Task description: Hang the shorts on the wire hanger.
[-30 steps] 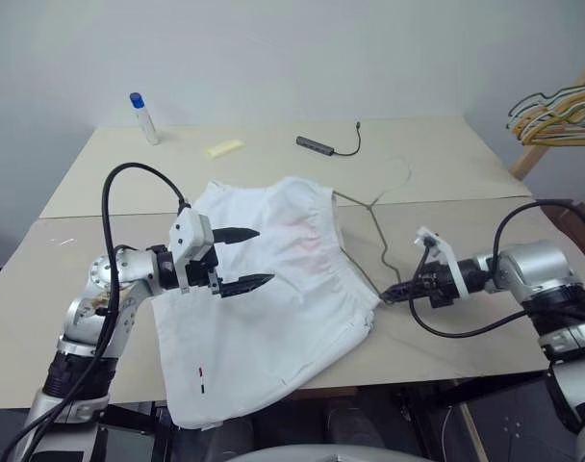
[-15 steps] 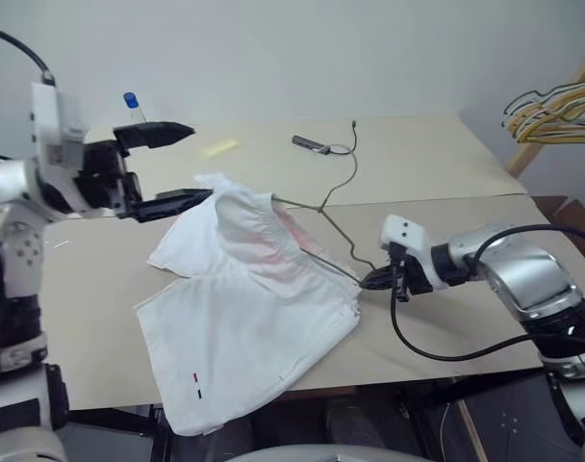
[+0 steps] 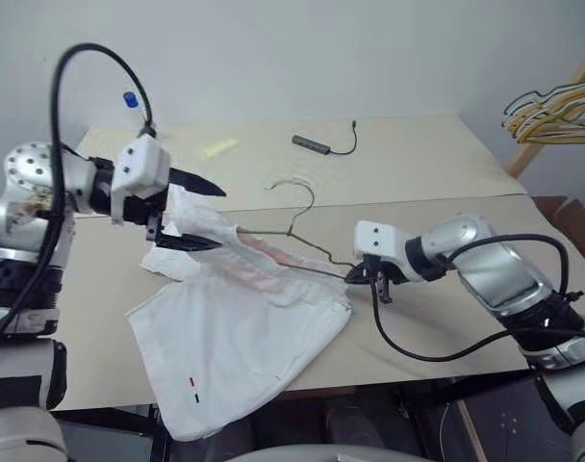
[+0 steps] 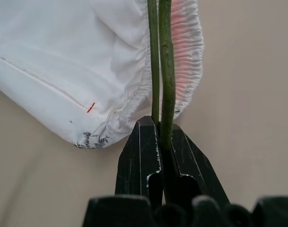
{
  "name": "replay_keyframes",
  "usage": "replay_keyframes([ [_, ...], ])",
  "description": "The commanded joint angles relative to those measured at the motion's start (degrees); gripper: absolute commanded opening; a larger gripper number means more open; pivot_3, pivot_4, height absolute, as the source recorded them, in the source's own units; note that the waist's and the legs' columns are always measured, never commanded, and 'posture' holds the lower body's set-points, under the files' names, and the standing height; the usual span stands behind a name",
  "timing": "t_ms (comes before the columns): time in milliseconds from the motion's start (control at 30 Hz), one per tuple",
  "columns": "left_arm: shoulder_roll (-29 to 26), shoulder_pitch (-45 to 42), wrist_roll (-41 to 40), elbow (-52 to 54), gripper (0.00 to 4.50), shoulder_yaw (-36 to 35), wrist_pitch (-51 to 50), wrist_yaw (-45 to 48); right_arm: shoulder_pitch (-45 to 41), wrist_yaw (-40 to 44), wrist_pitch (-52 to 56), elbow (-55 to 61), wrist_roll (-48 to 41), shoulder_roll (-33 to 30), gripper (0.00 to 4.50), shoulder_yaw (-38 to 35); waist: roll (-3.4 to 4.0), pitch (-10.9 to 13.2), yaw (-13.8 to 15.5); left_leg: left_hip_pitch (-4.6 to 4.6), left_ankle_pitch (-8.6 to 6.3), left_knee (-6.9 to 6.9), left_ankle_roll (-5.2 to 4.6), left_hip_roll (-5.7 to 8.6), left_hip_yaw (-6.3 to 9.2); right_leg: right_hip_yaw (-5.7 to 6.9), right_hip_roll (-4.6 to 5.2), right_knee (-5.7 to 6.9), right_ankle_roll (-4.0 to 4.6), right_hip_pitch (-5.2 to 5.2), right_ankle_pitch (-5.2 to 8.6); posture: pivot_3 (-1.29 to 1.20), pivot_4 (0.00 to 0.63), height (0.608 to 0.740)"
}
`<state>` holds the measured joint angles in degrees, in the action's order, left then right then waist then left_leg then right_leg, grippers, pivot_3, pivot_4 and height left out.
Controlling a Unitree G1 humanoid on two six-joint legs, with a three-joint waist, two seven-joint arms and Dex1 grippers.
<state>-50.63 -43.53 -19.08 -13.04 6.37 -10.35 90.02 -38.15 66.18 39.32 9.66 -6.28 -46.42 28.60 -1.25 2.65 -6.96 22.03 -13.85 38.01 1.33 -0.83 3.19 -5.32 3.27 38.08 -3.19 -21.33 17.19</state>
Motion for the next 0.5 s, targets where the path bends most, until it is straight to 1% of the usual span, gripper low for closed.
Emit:
replay_keyframes([
  [33, 0.86, -3.32, 0.89, -1.08, 4.29, 1.51, -1.67, 1.84, -1.13, 0.25, -0.79, 2.37, 1.71, 0.09, 0.00, -0.34, 0.00, 0.00, -0.04, 0.01, 0.00, 0.00, 0.00, 0.00, 0.00, 0.00, 0.00, 0.00, 0.00, -0.01, 0.00, -0.09, 0.000, 0.740],
  [100, 1.73, -3.65, 2.15, -1.96, 3.92, 2.53, -1.13, 1.42, -1.02, 0.47, -0.17, 2.74, 1.70, 0.31, 0.00, -0.45, 0.00, 0.00, -0.11, 0.02, 0.00, 0.00, 0.00, 0.00, -0.01, -0.01, 0.00, -0.01, 0.00, -0.01, 0.00, -0.10, 0.000, 0.740],
  [133, 2.08, -3.68, 2.61, -2.22, 3.60, 2.78, -0.81, 1.15, -1.02, 0.51, 0.01, 2.85, 1.81, 0.41, 0.00, -0.48, 0.00, 0.00, -0.16, 0.02, 0.00, 0.00, 0.00, 0.01, -0.02, -0.02, 0.01, -0.01, 0.00, -0.01, 0.00, -0.10, 0.000, 0.740],
  [167, 2.58, -3.75, 2.83, -2.41, 3.41, 3.14, -1.45, 0.88, -0.97, 0.61, 0.19, 3.05, 1.83, 0.46, 0.00, -0.58, 0.00, 0.00, -0.23, 0.01, 0.00, 0.00, 0.00, 0.00, -0.02, -0.02, 0.01, -0.01, 0.00, -0.01, 0.00, -0.11, 0.000, 0.740],
  [400, 4.15, -3.25, 4.38, -3.18, 3.41, 4.58, -1.05, 1.97, -0.82, 0.58, 0.99, 3.80, 2.49, 0.37, 0.00, -0.65, 0.00, 0.00, -0.41, 0.01, 0.00, 0.02, 0.00, 0.00, 0.00, -0.02, 0.01, 0.01, 0.00, -0.01, 0.00, -0.12, 0.000, 0.740],
  [500, 4.95, -3.56, 4.79, -4.11, 2.84, 4.96, -1.66, 1.96, -0.45, 0.59, 1.25, 4.08, 2.74, 0.33, 0.00, -0.72, 0.00, 0.00, -0.41, 0.01, 0.00, 0.02, 0.00, 0.01, 0.00, -0.02, 0.02, 0.00, 0.00, -0.01, 0.00, -0.12, 0.000, 0.740],
])
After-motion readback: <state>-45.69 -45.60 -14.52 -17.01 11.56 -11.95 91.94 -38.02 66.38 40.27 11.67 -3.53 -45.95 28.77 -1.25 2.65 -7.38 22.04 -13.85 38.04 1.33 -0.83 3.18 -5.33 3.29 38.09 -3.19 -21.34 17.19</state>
